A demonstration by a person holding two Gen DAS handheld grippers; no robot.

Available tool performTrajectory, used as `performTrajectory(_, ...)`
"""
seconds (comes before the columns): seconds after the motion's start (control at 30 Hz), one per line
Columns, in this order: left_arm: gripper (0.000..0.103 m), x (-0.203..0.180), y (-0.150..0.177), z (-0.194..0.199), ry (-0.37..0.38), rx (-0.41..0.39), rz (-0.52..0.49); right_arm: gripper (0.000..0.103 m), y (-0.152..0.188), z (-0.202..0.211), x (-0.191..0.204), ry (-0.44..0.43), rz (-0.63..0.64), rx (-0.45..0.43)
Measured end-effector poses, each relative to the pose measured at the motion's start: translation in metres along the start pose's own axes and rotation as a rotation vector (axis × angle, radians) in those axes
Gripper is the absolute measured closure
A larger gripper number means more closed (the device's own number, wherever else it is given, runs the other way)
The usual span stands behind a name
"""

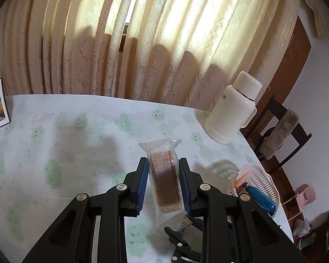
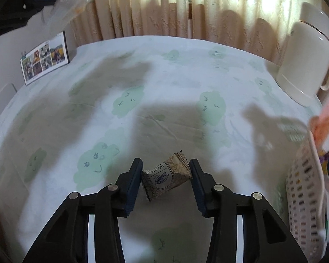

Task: Organize snacks
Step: 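Carry the white wrapped snack into the basket and open the right gripper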

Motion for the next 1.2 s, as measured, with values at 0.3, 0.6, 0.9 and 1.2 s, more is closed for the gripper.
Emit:
performTrajectory(0.3,0.078,-0.007,0.002,0.002,0.007,-0.002,-0.02,0.058,-0.002,0.058,-0.01,0.022,-0.072,-0.135)
performTrajectory(0.6,0.078,-0.009,0.003,0.007,0.021,-0.008,-0.029,0.058,0.0,0.113,-0.043,0.105,-0.169,-0.25)
performTrajectory(0.9,0.078,-0.013,0.006,0.007,0.029,-0.003,-0.047,0.058,0.007,0.142,-0.105,0.233,-0.317,-0.301)
performTrajectory(1.2,0.078,-0.021,0.011,0.002,0.026,0.01,-0.068,0.04,0.03,0.142,-0.162,0.277,-0.513,-0.318)
Point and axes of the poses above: each gripper's, at about its wrist camera, not at the fingertips, and z roughly against the way its jaws point, x to its left, y to its underside, the point moved 3 cm from there along -z, roughly the way its jaws point, and after that the axes turned 5 degrees about z, right-handed, at the moved point
